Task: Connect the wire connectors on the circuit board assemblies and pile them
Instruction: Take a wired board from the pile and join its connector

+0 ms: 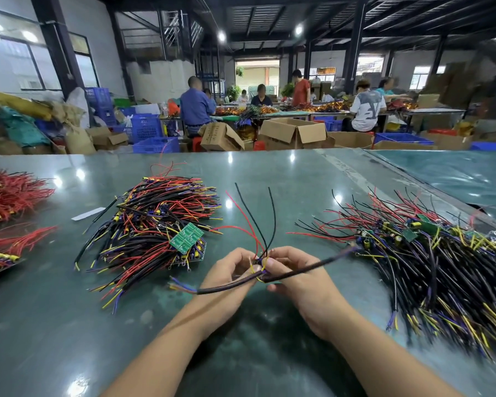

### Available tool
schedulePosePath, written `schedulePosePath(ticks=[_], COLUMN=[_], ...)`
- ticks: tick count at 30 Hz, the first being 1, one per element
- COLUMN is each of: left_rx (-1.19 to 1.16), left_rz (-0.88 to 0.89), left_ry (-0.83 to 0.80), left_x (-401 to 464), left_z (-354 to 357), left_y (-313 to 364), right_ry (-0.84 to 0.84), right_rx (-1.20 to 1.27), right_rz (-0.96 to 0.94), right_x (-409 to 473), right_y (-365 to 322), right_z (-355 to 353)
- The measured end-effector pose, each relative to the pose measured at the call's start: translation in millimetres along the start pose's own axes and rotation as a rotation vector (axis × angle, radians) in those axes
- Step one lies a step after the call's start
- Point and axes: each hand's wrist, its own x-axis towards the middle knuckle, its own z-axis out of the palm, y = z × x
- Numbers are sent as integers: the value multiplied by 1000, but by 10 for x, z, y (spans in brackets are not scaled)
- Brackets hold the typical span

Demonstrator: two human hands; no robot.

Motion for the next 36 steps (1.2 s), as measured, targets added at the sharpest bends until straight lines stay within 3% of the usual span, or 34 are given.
schedulePosePath(ticks=[5, 15, 25, 29, 32, 36], left_rx=[-96, -364, -525, -559, -415, -337], left_rz=[-7, -92, -111, -120, -132, -115], left_ry=[49, -158, -183, 57, 349, 568], left_x=[25, -14, -36, 18, 121, 172], left_z=[-4, -85, -90, -34, -91, -271], left_y=[18, -20, -37, -1, -37, -138], right_ry=[22, -192, -206, -59, 42, 224], right_rx=[-73, 10, 186, 240, 303, 482], right_rz=[1, 13, 79, 91, 98, 58], right_x=[5, -24, 1, 41, 59, 95], right_y=[12, -24, -17, -36, -70, -118], right_z=[-28, -124, -144, -130, -146, -186])
